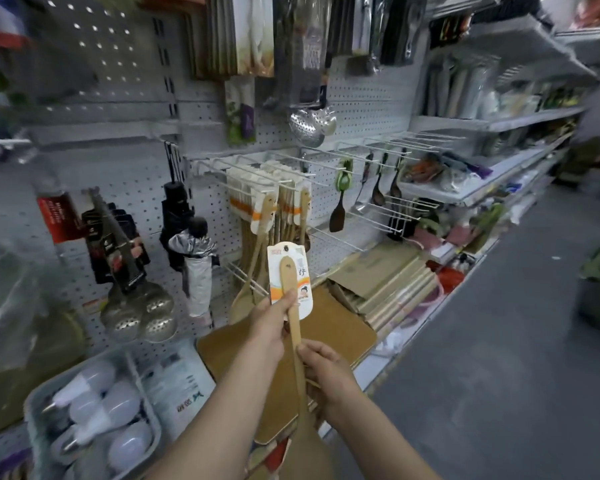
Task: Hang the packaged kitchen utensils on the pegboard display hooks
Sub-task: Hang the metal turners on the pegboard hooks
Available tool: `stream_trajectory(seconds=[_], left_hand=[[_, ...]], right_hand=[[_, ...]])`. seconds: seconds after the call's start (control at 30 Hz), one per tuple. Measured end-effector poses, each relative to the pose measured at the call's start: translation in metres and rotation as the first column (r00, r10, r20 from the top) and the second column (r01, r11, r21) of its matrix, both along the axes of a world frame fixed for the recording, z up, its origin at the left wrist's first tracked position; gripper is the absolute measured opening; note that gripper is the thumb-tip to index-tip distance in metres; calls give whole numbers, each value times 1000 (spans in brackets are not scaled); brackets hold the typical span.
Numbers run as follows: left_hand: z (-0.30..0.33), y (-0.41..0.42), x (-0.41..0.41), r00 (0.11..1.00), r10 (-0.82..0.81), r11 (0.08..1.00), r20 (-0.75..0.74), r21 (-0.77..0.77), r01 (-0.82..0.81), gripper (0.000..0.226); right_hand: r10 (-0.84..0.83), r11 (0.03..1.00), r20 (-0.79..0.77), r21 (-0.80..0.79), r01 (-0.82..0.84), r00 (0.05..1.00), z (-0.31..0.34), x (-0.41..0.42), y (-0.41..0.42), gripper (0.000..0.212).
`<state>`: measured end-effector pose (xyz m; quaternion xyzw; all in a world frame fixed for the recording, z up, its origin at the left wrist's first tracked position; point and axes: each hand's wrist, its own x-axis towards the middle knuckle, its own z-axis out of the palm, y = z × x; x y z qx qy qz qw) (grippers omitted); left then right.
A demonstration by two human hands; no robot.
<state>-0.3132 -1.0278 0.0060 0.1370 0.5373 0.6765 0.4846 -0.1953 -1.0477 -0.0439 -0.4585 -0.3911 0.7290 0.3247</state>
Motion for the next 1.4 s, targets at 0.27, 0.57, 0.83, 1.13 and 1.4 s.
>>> stream_trajectory(seconds=[0.27,0.57,0.83,1.13,1.4], left_hand=[[-3,90,53,987,159,987,16,17,-159,15],[43,174,103,966,256,964,29,70,-258,6],[47,216,101,937,347,937,-34,61,-344,15],[35,245,72,928,372,927,-24,55,-371,18],[23,254,55,925,373,926,-74,82,-368,9]], right_hand=[[135,991,-4,-23,-135,991,-12,53,111,18],[249,969,-118,37,-246,961,17,93,222,18],[326,945,-129,33,-324,937,23,86,269,17],[374,927,-127,50,-371,919,20,61,296,13],[378,926,-121,32,-377,918,5,37,316,12]])
